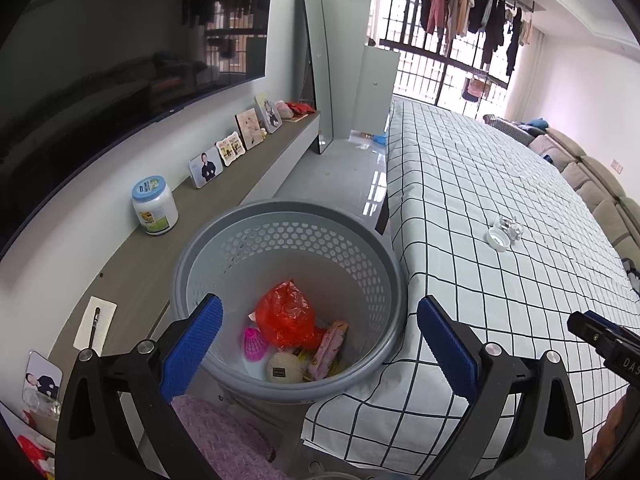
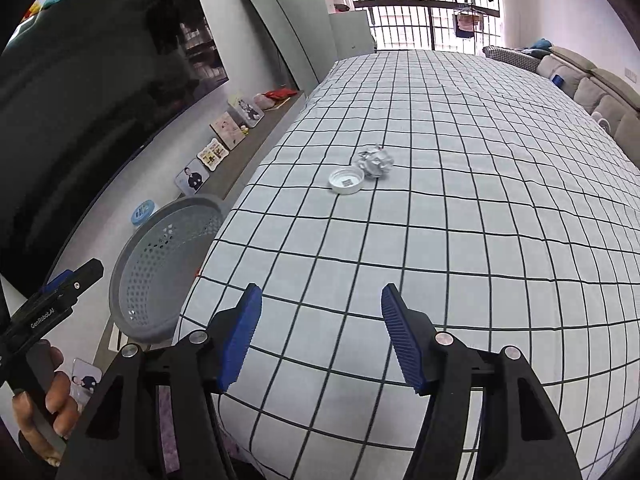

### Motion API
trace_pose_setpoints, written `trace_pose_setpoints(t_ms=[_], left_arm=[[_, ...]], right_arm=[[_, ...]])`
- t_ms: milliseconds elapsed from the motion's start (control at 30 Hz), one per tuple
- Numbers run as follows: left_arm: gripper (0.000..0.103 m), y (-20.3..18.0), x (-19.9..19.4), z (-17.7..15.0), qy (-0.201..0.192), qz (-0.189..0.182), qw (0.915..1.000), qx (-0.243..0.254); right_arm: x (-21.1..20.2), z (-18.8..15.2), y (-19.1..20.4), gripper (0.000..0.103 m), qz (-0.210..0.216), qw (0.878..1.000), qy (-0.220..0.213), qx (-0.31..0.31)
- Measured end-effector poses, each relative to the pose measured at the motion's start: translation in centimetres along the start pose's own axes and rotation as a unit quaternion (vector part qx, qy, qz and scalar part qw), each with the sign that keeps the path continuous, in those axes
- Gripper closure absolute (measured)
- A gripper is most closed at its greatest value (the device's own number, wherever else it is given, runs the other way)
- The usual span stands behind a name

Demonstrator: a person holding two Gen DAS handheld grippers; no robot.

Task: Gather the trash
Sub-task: 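Move both tools back over the bed toward the white lid and foil, then grasp the crumpled foil with the right tool while the left tool moves toward the white lid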

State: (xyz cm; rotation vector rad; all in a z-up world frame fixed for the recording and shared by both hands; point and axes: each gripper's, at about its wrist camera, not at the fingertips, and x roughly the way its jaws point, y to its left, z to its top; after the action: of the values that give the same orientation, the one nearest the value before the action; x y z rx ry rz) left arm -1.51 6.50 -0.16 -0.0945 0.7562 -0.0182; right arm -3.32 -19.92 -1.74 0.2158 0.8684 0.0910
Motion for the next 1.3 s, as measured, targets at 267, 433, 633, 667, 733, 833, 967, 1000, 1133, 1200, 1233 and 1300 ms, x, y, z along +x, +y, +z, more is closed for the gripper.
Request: trace_pose_setpoints(t_ms=[267, 433, 633, 667, 733, 833, 967, 1000, 1133, 1200, 1233, 1300], left_arm=[[0.007, -1.9, 0.4, 1.0, 0.005, 0.006, 0.9999, 0.008], [0.007, -3.4, 1.7, 2.3, 0.010, 0.009, 0.9996, 0.023], [0.007, -5.3, 4.5, 4.1, 0.022, 0.012, 0.9992, 0.030], [0.007, -5.6, 5.0, 4.5, 0.025, 0.010, 0.9992, 0.029], [0.007, -6.6, 6.1, 5.1, 0.030, 0.007, 0.9991, 0.029], [0.007, -8.3, 7.5, 6.1, 0.034, 0.005, 0.9987, 0.038], [0.007, -10.4, 8.8, 7.0, 0.034, 0.005, 0.9982, 0.049], [0.007, -10.8, 9.0, 7.1, 0.035, 0.005, 0.9981, 0.051], [0.007, -12.0, 9.9, 7.0, 0.043, 0.008, 0.9975, 0.056], [0.007, -12.4, 10.3, 6.7, 0.050, 0.009, 0.9971, 0.057], [0.007, -12.5, 10.5, 6.6, 0.053, 0.009, 0.9969, 0.056], [0.007, -12.7, 10.8, 6.3, 0.058, 0.010, 0.9966, 0.057]], right_arm=[[0.2, 1.8, -2.9, 0.043, -0.002, 1.000, -0.010, 0.015], [1.8, 4.2, -4.2, 0.041, -0.015, 1.000, -0.005, 0.005], [5.4, 7.8, -4.6, 0.041, -0.024, 0.999, 0.017, -0.027], [6.0, 8.4, -4.6, 0.041, -0.024, 0.999, 0.020, -0.034], [7.5, 9.7, -4.6, 0.041, -0.020, 0.998, 0.030, -0.048], [9.7, 11.3, -5.0, 0.041, -0.014, 0.997, 0.048, -0.058], [11.5, 12.8, -5.0, 0.041, -0.017, 0.995, 0.056, -0.081], [11.8, 13.1, -4.9, 0.041, -0.015, 0.995, 0.056, -0.085], [13.5, 13.8, -5.0, 0.041, -0.007, 0.994, 0.060, -0.088], [14.3, 13.9, -5.1, 0.041, -0.008, 0.994, 0.062, -0.085], [14.6, 13.9, -5.2, 0.041, -0.007, 0.994, 0.063, -0.083], [15.1, 13.9, -5.5, 0.041, -0.005, 0.995, 0.064, -0.078]])
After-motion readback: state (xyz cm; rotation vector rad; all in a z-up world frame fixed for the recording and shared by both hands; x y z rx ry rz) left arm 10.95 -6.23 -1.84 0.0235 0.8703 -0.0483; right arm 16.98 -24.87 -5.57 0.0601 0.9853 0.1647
